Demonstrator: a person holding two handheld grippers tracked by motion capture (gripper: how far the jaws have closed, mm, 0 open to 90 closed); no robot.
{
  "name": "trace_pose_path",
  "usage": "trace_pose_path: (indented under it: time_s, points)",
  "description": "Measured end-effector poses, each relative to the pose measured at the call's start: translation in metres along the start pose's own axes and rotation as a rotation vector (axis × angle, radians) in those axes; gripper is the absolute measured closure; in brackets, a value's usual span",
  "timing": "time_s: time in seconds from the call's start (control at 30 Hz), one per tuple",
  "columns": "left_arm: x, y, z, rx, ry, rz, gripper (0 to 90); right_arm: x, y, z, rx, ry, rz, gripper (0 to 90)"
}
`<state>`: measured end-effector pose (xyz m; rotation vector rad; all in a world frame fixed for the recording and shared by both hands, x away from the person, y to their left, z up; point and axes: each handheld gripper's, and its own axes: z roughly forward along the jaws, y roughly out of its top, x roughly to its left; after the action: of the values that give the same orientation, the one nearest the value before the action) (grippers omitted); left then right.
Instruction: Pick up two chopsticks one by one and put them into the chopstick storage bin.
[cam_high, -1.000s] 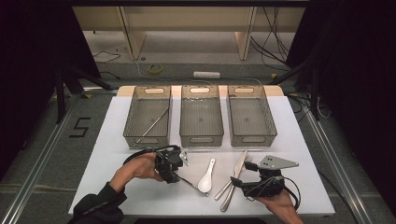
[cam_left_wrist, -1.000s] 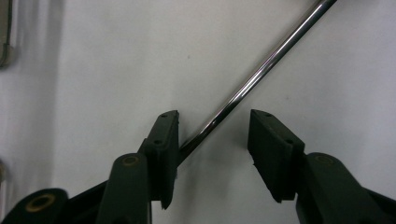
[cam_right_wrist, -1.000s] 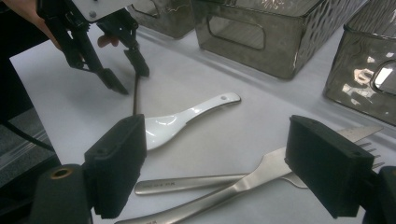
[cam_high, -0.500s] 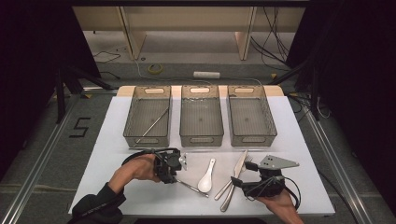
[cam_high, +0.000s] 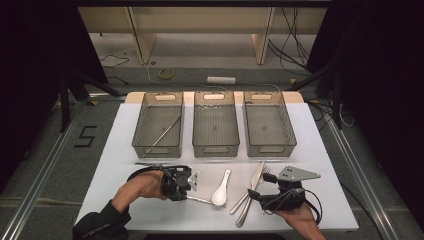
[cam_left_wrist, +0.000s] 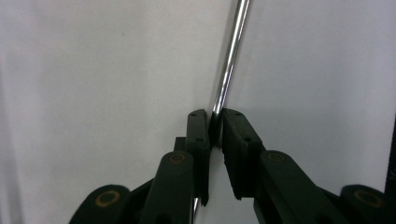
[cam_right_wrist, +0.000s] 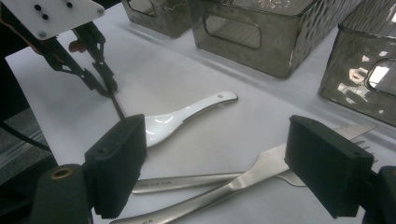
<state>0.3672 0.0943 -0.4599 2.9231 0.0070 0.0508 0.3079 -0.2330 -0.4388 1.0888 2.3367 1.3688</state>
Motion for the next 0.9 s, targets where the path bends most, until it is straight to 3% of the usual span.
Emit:
trace_pose_path:
  time_s: [0.17, 0.37, 0.8, 0.87, 0.9]
  points:
    - [-0.005, -0.003, -0.001, -0.003, -0.007, 0.017, 82.5, 0.0, 0.0, 0.001, 0.005, -0.007, -0.004, 21.5]
    - [-0.012, -0.001, -0.001, 0.021, -0.001, 0.065, 85.0, 0.0, 0.0, 0.001, 0.005, -0.007, -0.004, 21.6]
    - [-0.013, -0.002, -0.002, 0.025, -0.004, 0.078, 85.7, -0.002, 0.0, 0.0, 0.002, -0.004, 0.01, 21.7]
    - [-0.014, -0.004, -0.002, 0.024, -0.013, 0.055, 85.7, -0.002, 0.0, 0.0, 0.001, -0.004, 0.01, 21.8]
    - [-0.013, -0.004, -0.003, 0.029, -0.005, 0.065, 85.7, -0.002, 0.0, 0.0, 0.0, -0.003, 0.011, 21.8]
